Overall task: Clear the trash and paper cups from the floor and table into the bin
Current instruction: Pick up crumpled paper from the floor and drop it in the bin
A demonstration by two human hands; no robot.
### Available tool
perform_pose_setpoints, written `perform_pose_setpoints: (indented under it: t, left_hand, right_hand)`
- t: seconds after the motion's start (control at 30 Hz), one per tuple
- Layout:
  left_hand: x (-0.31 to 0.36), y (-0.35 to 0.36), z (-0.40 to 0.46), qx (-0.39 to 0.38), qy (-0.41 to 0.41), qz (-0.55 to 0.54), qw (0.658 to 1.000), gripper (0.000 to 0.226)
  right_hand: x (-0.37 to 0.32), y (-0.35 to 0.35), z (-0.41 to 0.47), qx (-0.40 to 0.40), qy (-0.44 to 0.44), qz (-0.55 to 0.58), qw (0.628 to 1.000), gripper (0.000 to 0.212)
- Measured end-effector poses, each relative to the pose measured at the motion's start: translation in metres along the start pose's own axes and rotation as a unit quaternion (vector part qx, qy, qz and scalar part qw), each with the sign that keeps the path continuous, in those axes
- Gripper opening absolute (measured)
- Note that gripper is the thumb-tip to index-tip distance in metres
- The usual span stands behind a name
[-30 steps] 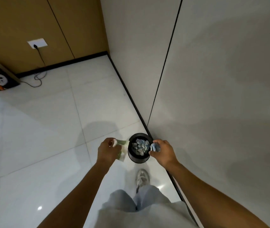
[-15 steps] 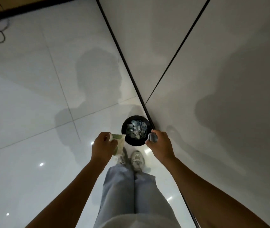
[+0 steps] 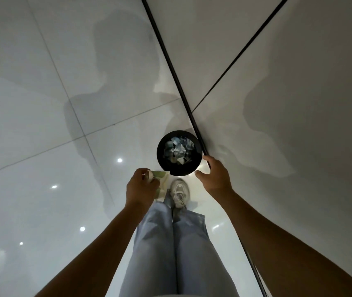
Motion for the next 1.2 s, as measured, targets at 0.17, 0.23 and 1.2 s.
perform_pose_setpoints:
  t: [0.17, 0.23, 1.2]
  left_hand:
    - [0.011, 0.030, 0.013, -0.033, -0.005, 0.019, 0.999, 0.033]
    - [0.020, 0.043, 0.022, -0.042, 0.006, 0.032, 0.999, 0.035]
    - [0.014, -0.169, -0.145, 0.124, 0.087, -0.191, 0.970, 0.055]
  right_hand:
    - [0.007, -0.003, -0.005, 0.008, 0.011, 0.029, 0.999, 0.049]
    - [0.009, -0.005, -0.004, 0.007, 0.006, 0.022, 1.000, 0.049]
    - [-0.241, 0.004, -0.133, -0.190, -0.347, -0.098, 0.913, 0.046]
Point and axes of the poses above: each hand's wrist, its own z-axis towards the middle knuckle, its own y-axis out of the palm, x = y × z, the point moved 2 cm from there along z, towards the middle knuckle, and after that the axes turned 4 degrees about -y, right-handed, at the moved point
